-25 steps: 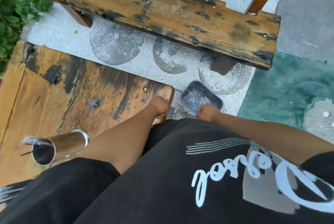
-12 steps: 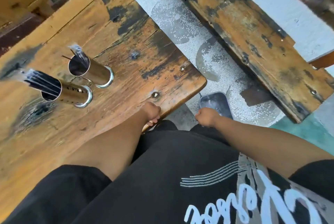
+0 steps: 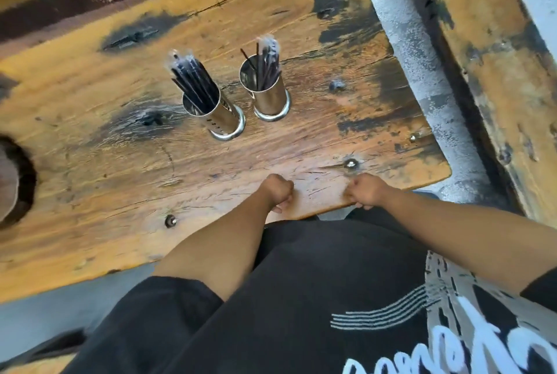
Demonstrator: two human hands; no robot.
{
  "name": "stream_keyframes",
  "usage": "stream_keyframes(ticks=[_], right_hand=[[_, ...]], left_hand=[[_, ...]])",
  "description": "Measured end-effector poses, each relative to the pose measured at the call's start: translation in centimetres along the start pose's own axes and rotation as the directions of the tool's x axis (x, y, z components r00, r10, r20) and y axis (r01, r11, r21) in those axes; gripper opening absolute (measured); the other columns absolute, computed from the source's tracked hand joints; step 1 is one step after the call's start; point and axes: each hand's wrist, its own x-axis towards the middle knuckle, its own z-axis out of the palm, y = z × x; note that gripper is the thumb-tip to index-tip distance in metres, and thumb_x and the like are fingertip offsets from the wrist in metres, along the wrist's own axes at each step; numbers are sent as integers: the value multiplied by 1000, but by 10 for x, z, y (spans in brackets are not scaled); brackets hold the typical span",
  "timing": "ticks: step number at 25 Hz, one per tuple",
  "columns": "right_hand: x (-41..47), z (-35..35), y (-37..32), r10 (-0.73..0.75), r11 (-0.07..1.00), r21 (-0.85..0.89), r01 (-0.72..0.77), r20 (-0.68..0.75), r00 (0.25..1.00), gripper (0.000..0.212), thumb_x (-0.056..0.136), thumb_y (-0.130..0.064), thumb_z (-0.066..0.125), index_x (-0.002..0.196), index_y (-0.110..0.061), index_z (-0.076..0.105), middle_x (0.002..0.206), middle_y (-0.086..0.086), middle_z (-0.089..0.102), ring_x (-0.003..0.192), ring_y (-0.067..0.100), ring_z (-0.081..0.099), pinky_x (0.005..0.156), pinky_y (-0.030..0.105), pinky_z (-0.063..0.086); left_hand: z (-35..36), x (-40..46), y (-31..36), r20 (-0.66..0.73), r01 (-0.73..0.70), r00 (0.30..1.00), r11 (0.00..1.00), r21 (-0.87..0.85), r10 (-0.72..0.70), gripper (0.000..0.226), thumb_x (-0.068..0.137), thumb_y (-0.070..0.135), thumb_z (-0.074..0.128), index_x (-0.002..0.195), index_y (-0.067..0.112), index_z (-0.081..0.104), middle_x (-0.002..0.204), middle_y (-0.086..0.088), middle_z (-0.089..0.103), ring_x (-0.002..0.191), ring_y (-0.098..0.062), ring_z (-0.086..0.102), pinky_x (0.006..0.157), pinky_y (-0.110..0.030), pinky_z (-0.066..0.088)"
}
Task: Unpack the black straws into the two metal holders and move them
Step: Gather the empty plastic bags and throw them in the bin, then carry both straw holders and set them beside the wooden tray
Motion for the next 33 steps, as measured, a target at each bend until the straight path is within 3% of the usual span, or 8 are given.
stream_keyframes(ticks=[4,8,11,18,22,26,29,33], right_hand=[[36,15,-63,10,998,55,-9,-17,1000,23,100,-19,53,83,-6,63,87,27,72,73,31,63,76,42,51],[51,23,-112,-24,999,42,25,-27,999,25,99,-19,54,78,-10,64,78,18,69,67,29,61,67,39,50],[56,17,-135,-42,999,25,43,-61,997,24,100,-20,53,81,-9,64,76,15,69,66,27,62,59,33,49],[77,-21,-157,-32,995,91,42,-111,993,11,94,-22,59,90,-13,63,79,8,66,71,24,60,68,37,55],[103,-48,-163,-44,980,186,69,-134,990,90,59,-44,71,139,-13,44,110,6,65,104,27,61,94,43,51],[95,-61,-188,-75,989,99,106,-280,957,109,77,-28,88,161,-20,19,156,12,43,142,35,44,116,41,40],[113,-64,-188,-141,971,145,190,-294,945,130,67,-35,96,163,-26,8,164,12,32,149,33,35,122,43,33],[128,-64,-192,-232,919,248,307,-290,928,146,51,-46,100,163,-29,7,166,8,28,152,27,29,125,40,26]], left_hand=[[-53,17,-44,3,53,999,991,-122,-53,25,101,15,42,86,6,59,81,-12,67,70,-31,61,68,-37,55],[-91,22,-71,-49,96,993,975,-200,-108,29,102,13,43,78,8,59,77,-13,64,58,-26,57,52,-28,53],[-109,33,-82,-101,95,987,961,-259,-125,22,98,11,49,85,4,64,73,-12,65,54,-25,60,67,-38,60],[-141,47,-53,-300,-21,944,882,-470,-138,32,79,26,69,107,13,63,107,-17,72,95,-32,69,90,-50,60],[-161,56,-32,-393,-96,911,860,-502,-128,70,79,31,82,137,17,46,135,-14,59,119,-31,61,106,-44,51],[-177,83,-25,-489,-262,872,857,-445,13,130,39,62,95,148,30,31,149,-5,44,136,-25,49,116,-45,42],[-179,110,-26,-571,-374,814,849,-374,107,119,33,70,93,134,33,43,133,1,57,128,-18,57,112,-43,46],[-183,92,-2,-592,-484,791,753,-446,158,113,46,32,102,142,24,41,131,6,63,126,-10,60,115,-38,44]])
